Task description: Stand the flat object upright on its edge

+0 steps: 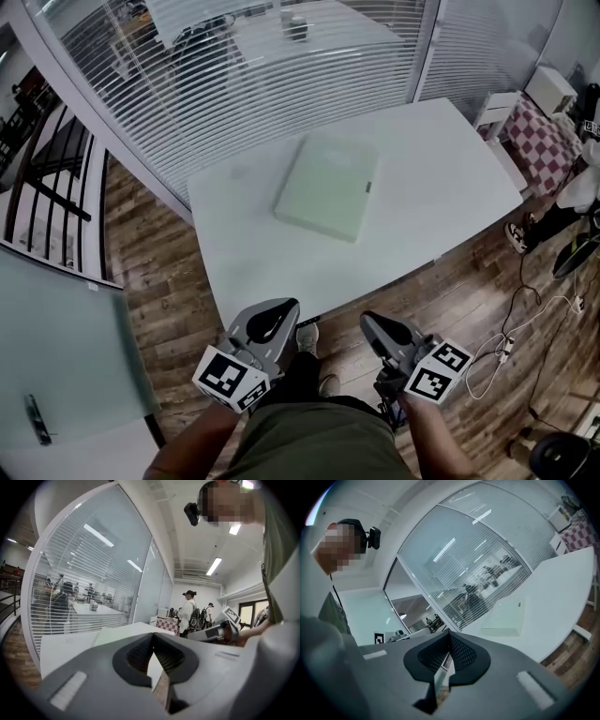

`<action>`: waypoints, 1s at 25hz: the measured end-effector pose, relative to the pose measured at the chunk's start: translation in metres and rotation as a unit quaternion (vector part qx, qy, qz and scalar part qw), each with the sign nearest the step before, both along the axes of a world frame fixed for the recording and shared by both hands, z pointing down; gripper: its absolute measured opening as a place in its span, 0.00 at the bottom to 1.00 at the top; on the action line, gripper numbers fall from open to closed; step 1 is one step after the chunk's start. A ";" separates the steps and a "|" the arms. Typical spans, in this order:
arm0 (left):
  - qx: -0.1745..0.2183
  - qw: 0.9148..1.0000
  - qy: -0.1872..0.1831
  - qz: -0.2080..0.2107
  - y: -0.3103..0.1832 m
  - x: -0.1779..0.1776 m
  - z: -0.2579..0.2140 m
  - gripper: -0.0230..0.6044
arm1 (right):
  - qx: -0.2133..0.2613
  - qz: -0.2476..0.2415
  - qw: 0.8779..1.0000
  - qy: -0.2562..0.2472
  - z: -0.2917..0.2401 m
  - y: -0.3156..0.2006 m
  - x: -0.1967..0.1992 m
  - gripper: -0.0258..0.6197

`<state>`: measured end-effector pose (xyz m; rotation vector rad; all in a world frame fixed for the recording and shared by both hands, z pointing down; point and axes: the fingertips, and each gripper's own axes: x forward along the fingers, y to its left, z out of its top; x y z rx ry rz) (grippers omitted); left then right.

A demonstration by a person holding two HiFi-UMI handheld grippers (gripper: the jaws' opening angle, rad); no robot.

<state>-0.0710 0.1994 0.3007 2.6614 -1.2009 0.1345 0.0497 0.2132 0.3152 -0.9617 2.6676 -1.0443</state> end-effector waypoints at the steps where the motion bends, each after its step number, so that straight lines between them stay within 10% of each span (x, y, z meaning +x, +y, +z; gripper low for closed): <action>1: -0.003 1.000 0.000 0.001 -0.004 -0.001 0.002 0.04 | -0.002 0.001 1.000 0.000 0.001 -0.005 -0.001 0.06; 25: -0.029 0.999 0.015 0.024 -0.133 -0.039 0.022 0.04 | -0.030 0.038 0.999 0.023 0.017 -0.122 -0.031 0.06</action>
